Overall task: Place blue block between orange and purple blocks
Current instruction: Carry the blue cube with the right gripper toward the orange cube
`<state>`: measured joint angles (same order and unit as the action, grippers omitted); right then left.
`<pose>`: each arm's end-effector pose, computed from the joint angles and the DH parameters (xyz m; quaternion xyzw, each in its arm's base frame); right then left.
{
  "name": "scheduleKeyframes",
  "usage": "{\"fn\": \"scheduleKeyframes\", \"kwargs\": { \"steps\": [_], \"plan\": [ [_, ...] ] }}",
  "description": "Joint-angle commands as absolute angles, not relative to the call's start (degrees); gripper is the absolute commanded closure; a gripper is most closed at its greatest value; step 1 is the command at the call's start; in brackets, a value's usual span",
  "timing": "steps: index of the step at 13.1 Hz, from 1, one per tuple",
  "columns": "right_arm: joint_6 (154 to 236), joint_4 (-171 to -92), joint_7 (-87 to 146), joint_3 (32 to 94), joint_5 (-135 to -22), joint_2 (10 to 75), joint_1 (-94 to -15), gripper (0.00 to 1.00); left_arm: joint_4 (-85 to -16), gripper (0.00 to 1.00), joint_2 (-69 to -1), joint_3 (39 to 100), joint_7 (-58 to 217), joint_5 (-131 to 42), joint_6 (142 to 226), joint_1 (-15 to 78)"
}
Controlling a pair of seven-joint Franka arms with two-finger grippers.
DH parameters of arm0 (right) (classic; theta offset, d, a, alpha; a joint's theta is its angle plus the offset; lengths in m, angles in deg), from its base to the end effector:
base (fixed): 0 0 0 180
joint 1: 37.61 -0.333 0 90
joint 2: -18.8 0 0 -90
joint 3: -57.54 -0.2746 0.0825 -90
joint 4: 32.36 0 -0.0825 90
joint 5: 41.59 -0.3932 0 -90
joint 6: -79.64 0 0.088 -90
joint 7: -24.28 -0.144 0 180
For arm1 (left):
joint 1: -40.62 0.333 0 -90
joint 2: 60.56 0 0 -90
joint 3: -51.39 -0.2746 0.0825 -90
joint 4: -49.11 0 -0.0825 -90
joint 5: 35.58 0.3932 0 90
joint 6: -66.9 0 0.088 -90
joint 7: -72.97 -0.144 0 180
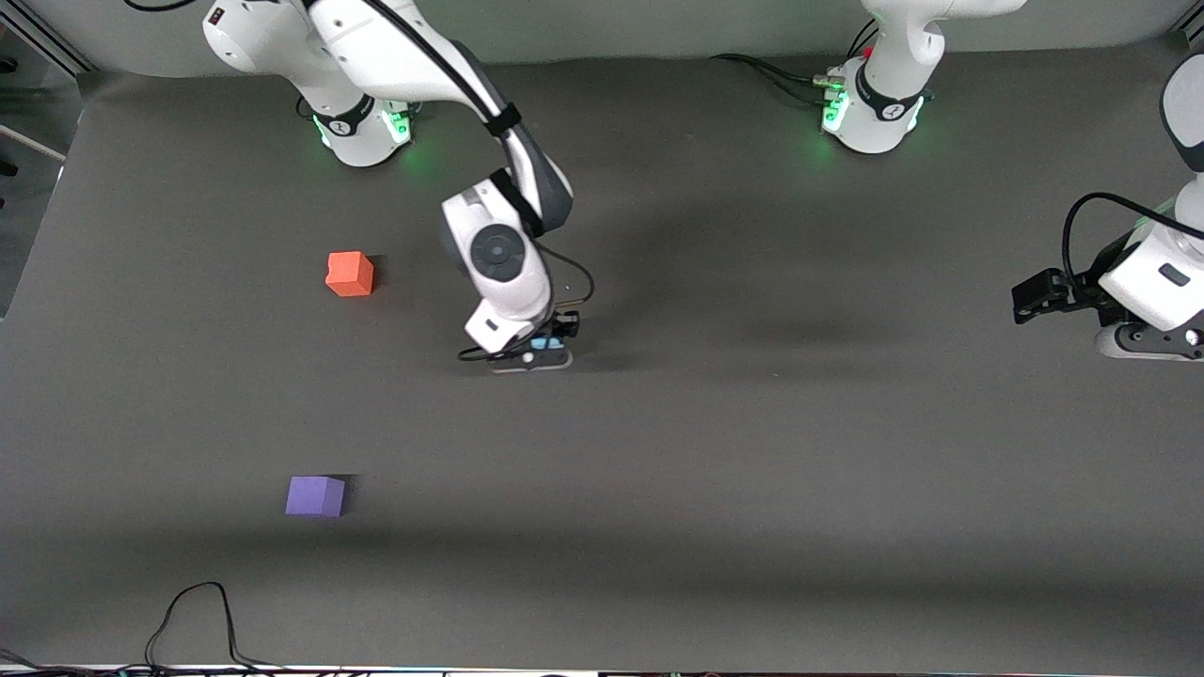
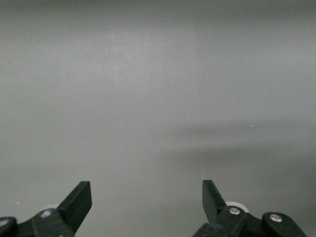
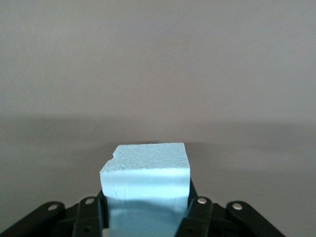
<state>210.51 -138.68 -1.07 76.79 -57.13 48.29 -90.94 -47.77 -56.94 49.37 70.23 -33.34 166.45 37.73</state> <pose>0.5071 0.3586 0.1722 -0.9996 -0.0027 0.0293 0.0040 0.5869 -0.0043 0.4660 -0.9991 0.0349 0.0086 0.0202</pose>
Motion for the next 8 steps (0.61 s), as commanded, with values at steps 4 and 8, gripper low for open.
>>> {"fn": "scheduleKeyframes", "kwargs": {
  "steps": [4,8],
  "plan": [
    [192.3,-140.3,10.0,90.6,-56.1,31.3,-89.2,0.78,-47.3,0.0,-57.6,49.2,71.6,-33.3,166.0,37.1],
    [190.5,-145.3,21.7,101.8,-52.1,26.8,-89.2,0.75,-47.2,0.0,-57.7,49.5,71.6,-33.4,166.0,37.6]
  ]
}}
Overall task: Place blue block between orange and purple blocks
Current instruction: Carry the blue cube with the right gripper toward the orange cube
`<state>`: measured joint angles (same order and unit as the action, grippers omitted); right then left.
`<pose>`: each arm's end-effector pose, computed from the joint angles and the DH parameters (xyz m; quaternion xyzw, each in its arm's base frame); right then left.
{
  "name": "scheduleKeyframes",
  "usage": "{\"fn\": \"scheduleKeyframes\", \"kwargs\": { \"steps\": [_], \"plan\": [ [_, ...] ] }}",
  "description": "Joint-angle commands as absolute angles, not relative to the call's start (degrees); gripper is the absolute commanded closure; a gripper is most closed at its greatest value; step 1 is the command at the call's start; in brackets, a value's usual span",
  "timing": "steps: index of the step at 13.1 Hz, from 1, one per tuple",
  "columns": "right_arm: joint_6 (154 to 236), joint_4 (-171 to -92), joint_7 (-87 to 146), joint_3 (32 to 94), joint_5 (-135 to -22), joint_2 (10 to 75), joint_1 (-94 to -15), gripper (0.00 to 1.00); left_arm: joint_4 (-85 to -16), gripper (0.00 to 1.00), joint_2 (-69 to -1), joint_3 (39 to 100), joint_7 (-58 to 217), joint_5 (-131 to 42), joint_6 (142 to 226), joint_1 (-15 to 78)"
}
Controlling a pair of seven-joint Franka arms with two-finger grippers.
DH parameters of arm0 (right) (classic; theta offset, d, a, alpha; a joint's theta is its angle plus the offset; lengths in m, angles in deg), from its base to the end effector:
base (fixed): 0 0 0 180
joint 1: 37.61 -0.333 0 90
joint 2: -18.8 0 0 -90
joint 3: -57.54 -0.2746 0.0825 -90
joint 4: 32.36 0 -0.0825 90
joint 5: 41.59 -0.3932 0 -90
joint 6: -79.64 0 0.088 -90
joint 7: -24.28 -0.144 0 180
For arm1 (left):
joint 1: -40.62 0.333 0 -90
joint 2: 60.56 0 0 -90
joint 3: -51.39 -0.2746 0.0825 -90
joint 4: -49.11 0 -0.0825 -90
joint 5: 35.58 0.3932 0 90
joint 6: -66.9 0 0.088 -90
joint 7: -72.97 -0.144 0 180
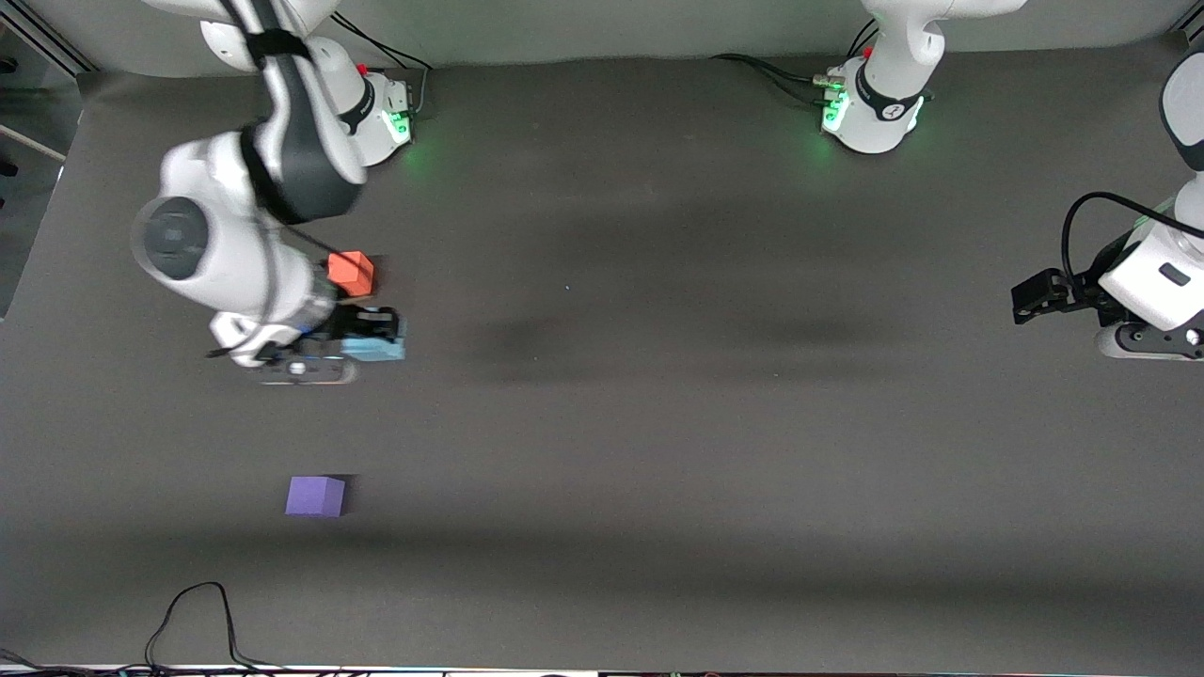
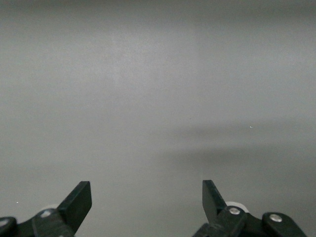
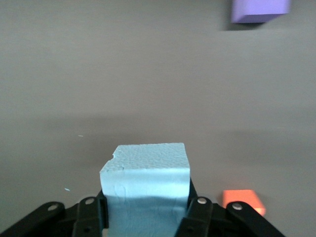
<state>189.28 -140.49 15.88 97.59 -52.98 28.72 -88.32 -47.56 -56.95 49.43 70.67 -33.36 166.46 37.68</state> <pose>0.5661 0.1337 0.3446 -0.9979 0.0178 0.0563 0.0271 0.5874 -0.0054 0.4679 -0.9993 0.0320 0.0065 0.0201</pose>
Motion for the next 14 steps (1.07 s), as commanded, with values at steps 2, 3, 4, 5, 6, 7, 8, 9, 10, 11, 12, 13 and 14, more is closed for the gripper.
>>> {"fn": "scheduleKeyframes", "kwargs": {
  "steps": [2,3,4,5,6,7,8,9,10,11,12,13,14],
  "plan": [
    [197.8,-149.8,30.3,105.1,-52.1,28.8,-88.9,0.75,-47.2,0.0,-57.7,50.2,71.6,-33.4,166.0,38.3],
    [202.8,-152.8,32.7,105.4,-52.5,29.9,-88.3,0.75,-47.2,0.0,-57.8,51.3,71.6,-33.4,166.0,39.1],
    [208.3,-156.2,34.0,105.4,-52.8,31.2,-87.4,0.75,-47.2,0.0,-57.8,51.7,71.6,-33.4,166.0,39.4],
    [213.4,-158.6,34.8,105.3,-53.2,32.7,-87.4,0.75,-47.2,0.0,-57.8,51.7,71.6,-33.4,166.0,39.3],
    [215.9,-159.0,35.6,105.1,-54.7,35.0,-87.4,0.75,-47.2,0.0,-57.8,51.7,71.6,-33.4,166.0,39.2],
    [216.8,-158.8,38.5,104.9,-58.3,37.9,-87.4,0.74,-47.2,0.0,-57.8,51.7,71.6,-33.4,166.0,39.2],
    [217.9,-158.5,42.4,104.9,-63.1,40.5,-87.4,0.74,-47.2,0.0,-57.8,51.7,71.6,-33.4,166.0,39.3],
    [219.3,-158.2,46.6,104.9,-68.2,43.6,-87.4,0.74,-47.2,0.0,-57.8,51.7,71.6,-33.4,166.1,39.2],
    [219.6,-157.4,51.4,104.8,-74.1,46.7,-87.7,0.72,-47.2,0.0,-57.8,51.7,71.6,-33.4,166.2,39.3],
    [219.6,-157.2,53.8,104.8,-76.1,48.1,-87.6,0.7,-47.2,0.0,-57.9,51.7,71.6,-33.4,166.1,39.2],
    [219.6,-157.1,54.3,104.7,-76.7,48.7,-87.7,0.7,-47.0,0.0,-58.0,51.7,71.6,-33.4,165.9,39.2],
    [219.6,-157.0,54.3,104.7,-76.8,48.8,-87.6,0.7,-46.7,0.0,-58.1,51.7,71.5,-33.4,165.8,39.3],
    [219.6,-157.0,54.3,104.7,-76.9,49.0,-87.3,0.7,-45.1,0.0,-57.9,51.7,71.5,-33.5,165.2,39.3]
  ]
}}
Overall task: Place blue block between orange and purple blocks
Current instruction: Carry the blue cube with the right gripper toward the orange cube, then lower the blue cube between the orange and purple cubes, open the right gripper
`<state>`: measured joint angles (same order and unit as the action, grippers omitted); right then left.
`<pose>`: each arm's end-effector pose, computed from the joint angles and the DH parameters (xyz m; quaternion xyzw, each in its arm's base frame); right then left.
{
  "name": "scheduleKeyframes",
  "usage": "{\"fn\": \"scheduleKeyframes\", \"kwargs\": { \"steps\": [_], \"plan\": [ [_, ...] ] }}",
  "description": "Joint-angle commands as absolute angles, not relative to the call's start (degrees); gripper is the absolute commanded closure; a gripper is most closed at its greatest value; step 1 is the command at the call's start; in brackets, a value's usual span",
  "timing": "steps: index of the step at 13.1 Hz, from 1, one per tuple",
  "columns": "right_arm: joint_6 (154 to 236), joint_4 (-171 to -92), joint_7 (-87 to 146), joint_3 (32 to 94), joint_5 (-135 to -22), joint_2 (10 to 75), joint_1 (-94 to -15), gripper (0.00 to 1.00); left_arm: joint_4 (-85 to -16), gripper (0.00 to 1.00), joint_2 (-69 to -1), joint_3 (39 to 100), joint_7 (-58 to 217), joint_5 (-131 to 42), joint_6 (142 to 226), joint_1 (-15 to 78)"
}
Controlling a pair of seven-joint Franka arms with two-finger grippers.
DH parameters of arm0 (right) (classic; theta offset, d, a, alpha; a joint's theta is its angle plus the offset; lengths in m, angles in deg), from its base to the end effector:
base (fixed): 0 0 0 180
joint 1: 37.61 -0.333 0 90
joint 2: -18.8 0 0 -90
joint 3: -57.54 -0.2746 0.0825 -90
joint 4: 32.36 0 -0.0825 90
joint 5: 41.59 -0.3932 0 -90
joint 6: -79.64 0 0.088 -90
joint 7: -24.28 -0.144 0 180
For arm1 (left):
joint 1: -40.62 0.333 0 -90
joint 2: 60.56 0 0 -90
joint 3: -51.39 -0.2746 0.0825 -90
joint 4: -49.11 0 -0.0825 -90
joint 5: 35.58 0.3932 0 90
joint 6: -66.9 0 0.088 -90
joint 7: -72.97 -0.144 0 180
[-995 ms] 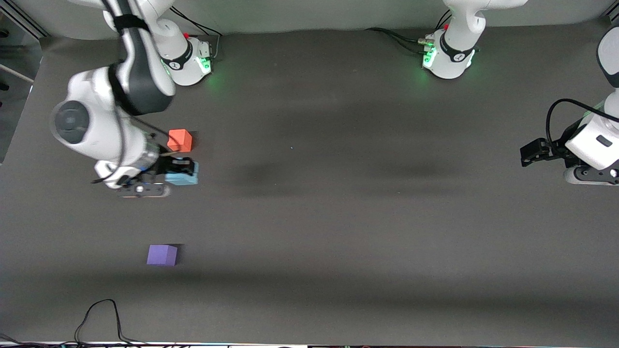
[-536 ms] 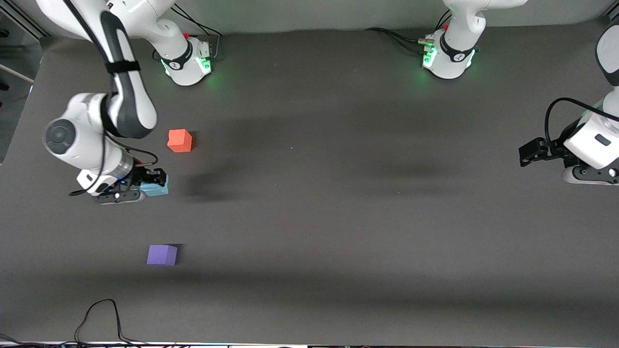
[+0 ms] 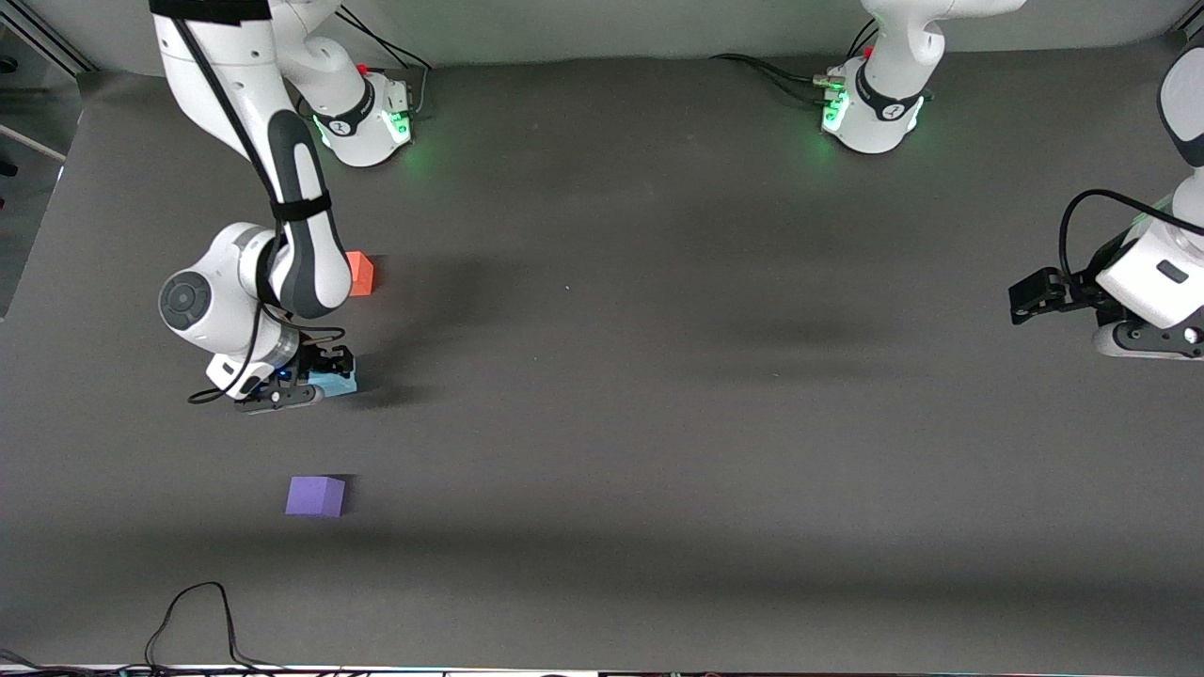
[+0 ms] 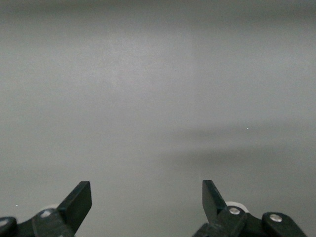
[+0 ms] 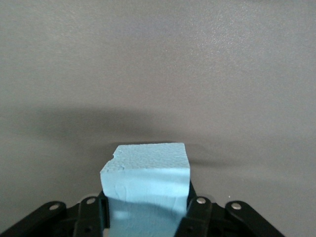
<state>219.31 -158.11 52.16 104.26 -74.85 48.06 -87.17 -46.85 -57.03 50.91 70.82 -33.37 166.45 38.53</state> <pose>0.5366 0.0023 0.1332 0.9978 0.0637 -0.0173 0.0013 0.5887 -0.0117 0.4747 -0.9992 0.0360 -0.0004 0.0193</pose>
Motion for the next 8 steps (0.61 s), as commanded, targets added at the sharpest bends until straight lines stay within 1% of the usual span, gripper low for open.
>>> {"fn": "scheduleKeyframes", "kwargs": {
  "steps": [1,3,4,5,6,7,8],
  "plan": [
    [219.7,-157.0,54.3,104.7,-77.1,49.2,-87.2,0.7,-44.0,0.0,-57.9,51.7,71.5,-33.4,163.7,39.3],
    [219.7,-156.6,54.3,104.7,-78.2,49.9,-87.2,0.66,-42.0,0.0,-57.9,51.5,71.3,-33.5,160.3,39.4],
    [219.7,-156.6,54.3,104.7,-78.4,50.4,-87.1,0.65,-41.8,0.0,-58.0,51.5,71.6,-33.5,159.9,39.3],
    [219.7,-156.6,54.3,104.7,-78.8,50.7,-87.1,0.58,-41.2,0.0,-57.9,51.5,71.6,-33.7,159.5,39.3],
    [219.7,-156.6,54.4,104.7,-79.3,50.7,-87.1,0.38,-41.2,0.0,-57.9,51.5,71.6,-33.8,159.5,39.3],
    [219.6,-156.6,54.3,104.7,-79.4,50.7,-87.1,0.0,-41.1,0.0,-57.8,51.5,71.6,-33.9,159.5,39.3],
    [219.3,-156.6,54.2,104.7,-79.6,50.5,-87.2,0.0,-41.0,0.0,-57.7,51.5,71.6,-34.0,159.5,39.3]
  ]
}}
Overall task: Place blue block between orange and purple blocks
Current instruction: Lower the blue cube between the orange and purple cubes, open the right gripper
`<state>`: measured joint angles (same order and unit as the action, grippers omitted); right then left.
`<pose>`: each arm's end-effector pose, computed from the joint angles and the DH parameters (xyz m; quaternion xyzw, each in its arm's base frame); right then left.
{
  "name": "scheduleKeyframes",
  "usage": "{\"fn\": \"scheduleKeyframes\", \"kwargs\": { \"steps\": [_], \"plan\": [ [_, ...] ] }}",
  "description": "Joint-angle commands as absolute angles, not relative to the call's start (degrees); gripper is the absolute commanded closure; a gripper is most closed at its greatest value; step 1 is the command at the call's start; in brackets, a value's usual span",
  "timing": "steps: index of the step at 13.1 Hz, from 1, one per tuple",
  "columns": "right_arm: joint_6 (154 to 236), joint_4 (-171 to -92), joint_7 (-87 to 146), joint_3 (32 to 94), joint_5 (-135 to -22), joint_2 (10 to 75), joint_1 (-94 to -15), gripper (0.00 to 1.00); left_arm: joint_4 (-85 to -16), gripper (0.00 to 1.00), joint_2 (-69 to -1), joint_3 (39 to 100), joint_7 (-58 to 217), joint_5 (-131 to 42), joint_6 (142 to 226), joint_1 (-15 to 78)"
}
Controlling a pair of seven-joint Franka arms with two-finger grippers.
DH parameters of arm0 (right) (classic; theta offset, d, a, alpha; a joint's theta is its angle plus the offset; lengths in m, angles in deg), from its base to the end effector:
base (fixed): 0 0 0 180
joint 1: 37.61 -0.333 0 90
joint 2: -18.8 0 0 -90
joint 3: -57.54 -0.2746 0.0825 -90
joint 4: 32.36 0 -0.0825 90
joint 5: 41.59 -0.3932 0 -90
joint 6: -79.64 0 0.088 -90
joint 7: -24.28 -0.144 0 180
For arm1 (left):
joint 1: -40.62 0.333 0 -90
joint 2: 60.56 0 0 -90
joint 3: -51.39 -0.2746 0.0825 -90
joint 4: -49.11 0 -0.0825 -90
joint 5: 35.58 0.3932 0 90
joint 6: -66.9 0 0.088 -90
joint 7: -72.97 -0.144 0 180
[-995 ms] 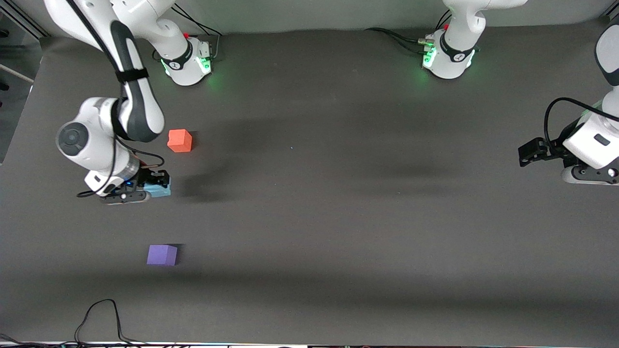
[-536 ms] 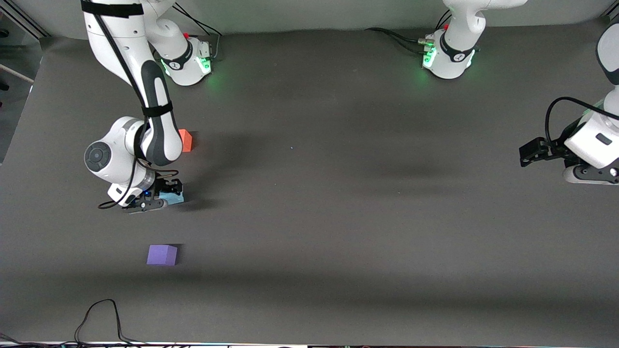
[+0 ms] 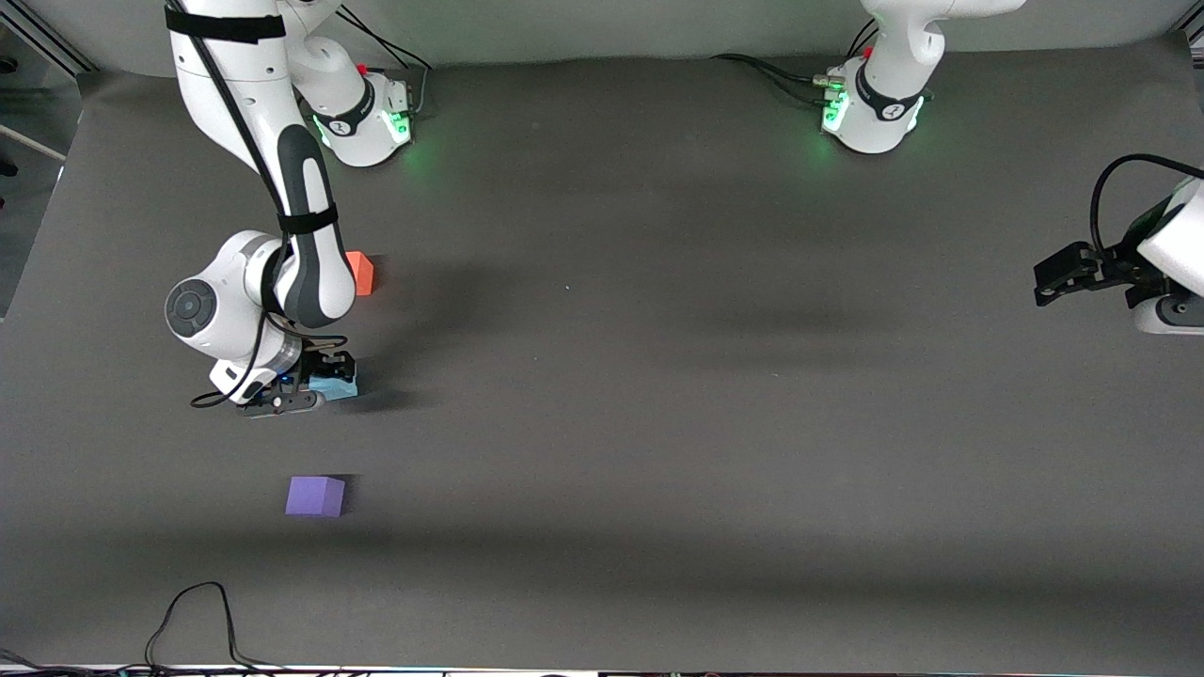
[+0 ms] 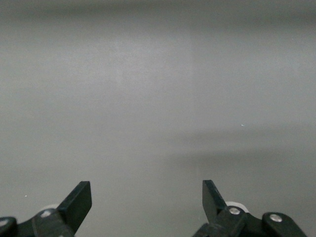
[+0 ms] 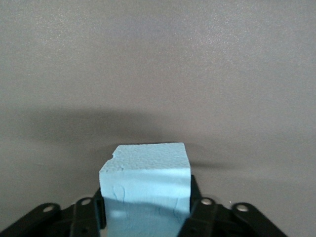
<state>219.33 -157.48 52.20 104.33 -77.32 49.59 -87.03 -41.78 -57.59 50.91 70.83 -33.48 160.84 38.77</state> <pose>0.5382 -0.0007 0.1278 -0.9988 -0.0475 0.0153 0.0015 0.5826 -0.0090 0.5150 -0.9993 0.0319 -0.0006 0.0185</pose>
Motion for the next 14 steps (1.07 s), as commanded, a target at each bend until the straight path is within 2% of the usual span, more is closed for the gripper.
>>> {"fn": "scheduleKeyframes", "kwargs": {
  "steps": [1,3,6,8,10,13,14],
  "plan": [
    [219.2,-156.6,54.2,104.7,-79.6,50.2,-87.2,0.0,-41.0,0.0,-57.7,51.5,71.6,-34.2,159.5,39.3],
    [218.4,-156.2,54.1,105.2,-79.5,48.3,-87.3,0.0,-41.0,0.0,-57.7,51.5,71.7,-34.2,159.5,39.3],
    [206.7,-150.3,53.5,109.4,-77.6,45.4,-88.6,0.0,-41.1,0.0,-57.6,51.5,71.6,-34.2,159.2,39.3],
    [194.7,-140.9,52.1,113.7,-73.2,45.1,-89.9,0.0,-41.1,0.0,-57.7,51.5,71.5,-34.3,157.8,39.4],
    [183.5,-131.9,47.4,115.5,-69.1,44.4,-90.3,0.0,-41.3,0.0,-57.7,51.5,71.8,-34.3,157.3,39.0],
    [175.1,-123.5,46.3,116.1,-65.6,39.8,-89.0,0.0,-41.3,0.0,-57.6,51.5,71.8,-34.3,157.3,39.2],
    [171.0,-118.8,43.3,114.4,-63.0,39.2,-85.7,0.0,-41.3,0.0,-57.5,51.5,71.8,-34.7,157.3,39.2]
  ]
}}
